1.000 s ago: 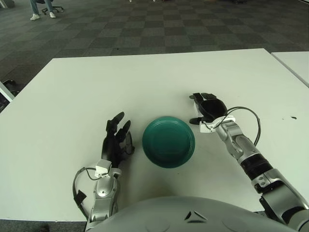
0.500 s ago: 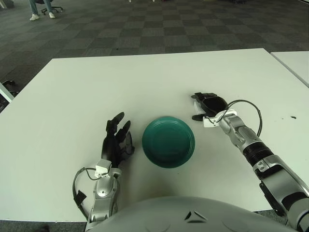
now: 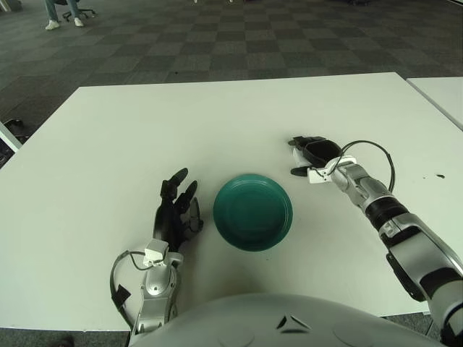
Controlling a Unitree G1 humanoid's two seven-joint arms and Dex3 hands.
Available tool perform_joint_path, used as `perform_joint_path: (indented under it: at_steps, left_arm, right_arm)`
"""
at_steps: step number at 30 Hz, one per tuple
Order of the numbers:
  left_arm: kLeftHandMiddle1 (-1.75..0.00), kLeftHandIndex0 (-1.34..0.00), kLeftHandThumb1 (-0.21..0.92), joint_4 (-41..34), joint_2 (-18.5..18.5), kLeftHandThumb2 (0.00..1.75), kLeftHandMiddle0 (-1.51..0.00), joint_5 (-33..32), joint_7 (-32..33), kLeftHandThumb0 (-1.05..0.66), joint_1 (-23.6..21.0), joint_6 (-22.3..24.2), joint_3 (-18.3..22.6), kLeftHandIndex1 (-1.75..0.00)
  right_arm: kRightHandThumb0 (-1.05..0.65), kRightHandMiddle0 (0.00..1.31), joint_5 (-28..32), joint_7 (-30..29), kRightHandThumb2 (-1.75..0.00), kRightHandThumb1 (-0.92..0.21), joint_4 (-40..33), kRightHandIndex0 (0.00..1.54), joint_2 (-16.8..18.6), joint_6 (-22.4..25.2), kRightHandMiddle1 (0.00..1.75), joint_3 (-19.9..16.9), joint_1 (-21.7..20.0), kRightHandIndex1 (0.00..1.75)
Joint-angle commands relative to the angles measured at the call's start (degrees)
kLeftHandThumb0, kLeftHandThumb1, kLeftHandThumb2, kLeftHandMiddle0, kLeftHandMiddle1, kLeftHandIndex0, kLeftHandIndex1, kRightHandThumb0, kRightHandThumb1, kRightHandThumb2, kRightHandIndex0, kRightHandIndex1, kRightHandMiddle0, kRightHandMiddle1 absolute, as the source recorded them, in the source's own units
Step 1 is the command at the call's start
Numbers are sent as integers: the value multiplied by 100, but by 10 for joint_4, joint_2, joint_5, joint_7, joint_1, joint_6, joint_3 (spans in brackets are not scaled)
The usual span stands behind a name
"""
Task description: Put the charger into the plate.
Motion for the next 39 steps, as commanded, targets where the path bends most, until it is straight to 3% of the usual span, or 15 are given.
perform_joint_path:
  at_steps: [1, 5, 8, 11, 12, 13, 16, 17, 19, 26, 32, 39]
  left_arm:
    - [0, -9, 92, 5, 2, 95, -55, 5, 4, -85, 8, 13, -1, -81]
    - [0, -8, 92, -1, 2, 96, -54, 5, 5, -85, 11, 18, -1, -81]
    - [0, -9, 92, -4, 2, 96, -53, 5, 5, -85, 12, 20, -1, -81]
    - [0, -9, 92, -5, 3, 96, -54, 5, 5, -85, 13, 21, -1, -81]
    - [0, -9, 92, -5, 3, 96, -54, 5, 5, -85, 14, 22, -1, -81]
    - [0, -10, 92, -6, 3, 96, -54, 5, 5, -85, 14, 23, -1, -81]
    - [0, -10, 92, -8, 3, 96, -54, 6, 5, -85, 14, 27, -1, -81]
    - [0, -9, 92, -8, 3, 96, -54, 6, 5, -85, 14, 28, -1, -81]
    - [0, -9, 92, -10, 4, 96, -54, 7, 5, -85, 15, 28, -2, -81]
    - [0, -8, 92, -12, 5, 96, -53, 6, 3, -86, 17, 28, -2, -81]
    - [-1, -9, 92, -13, 4, 96, -54, 8, 5, -85, 17, 32, -1, -81]
    - [-1, -9, 92, -13, 3, 96, -55, 6, 4, -85, 17, 30, -2, -81]
  right_arm:
    - [-68, 0, 15, 23, -53, -92, 47, 39, -1, -12, 54, 8, 0, 3]
    - [-68, 0, 33, 37, -53, -92, 74, 45, 0, -28, 68, 7, 0, 5]
    - [-68, 1, 36, 38, -53, -92, 85, 55, 2, -30, 104, 13, 1, 13]
    - [-67, 6, 31, 26, -56, -92, 93, 46, 7, -30, 137, 22, 6, 70]
    - [-66, 6, 28, 19, -56, -92, 96, 44, 9, -30, 140, 26, 9, 76]
    - [-66, 10, 27, 15, -57, -92, 96, 44, 8, -35, 150, 29, 10, 96]
    - [-60, 33, 27, -9, -59, -92, 94, 52, 4, -51, 167, 33, 17, 145]
    - [-58, 38, 28, -17, -59, -92, 92, 55, 3, -56, 170, 33, 21, 156]
    - [-48, 35, 30, -26, -69, -82, 91, 58, 1, -60, 172, 34, 25, 165]
    - [-40, 35, 34, -40, -85, -68, 72, 64, -9, -71, 174, 35, 37, 174]
    - [-39, 35, 42, -56, -87, -67, 39, 67, -23, -82, 175, 26, 47, 175]
    - [-38, 33, 63, -126, -81, -71, 0, 69, -27, -94, 175, -4, 65, 175]
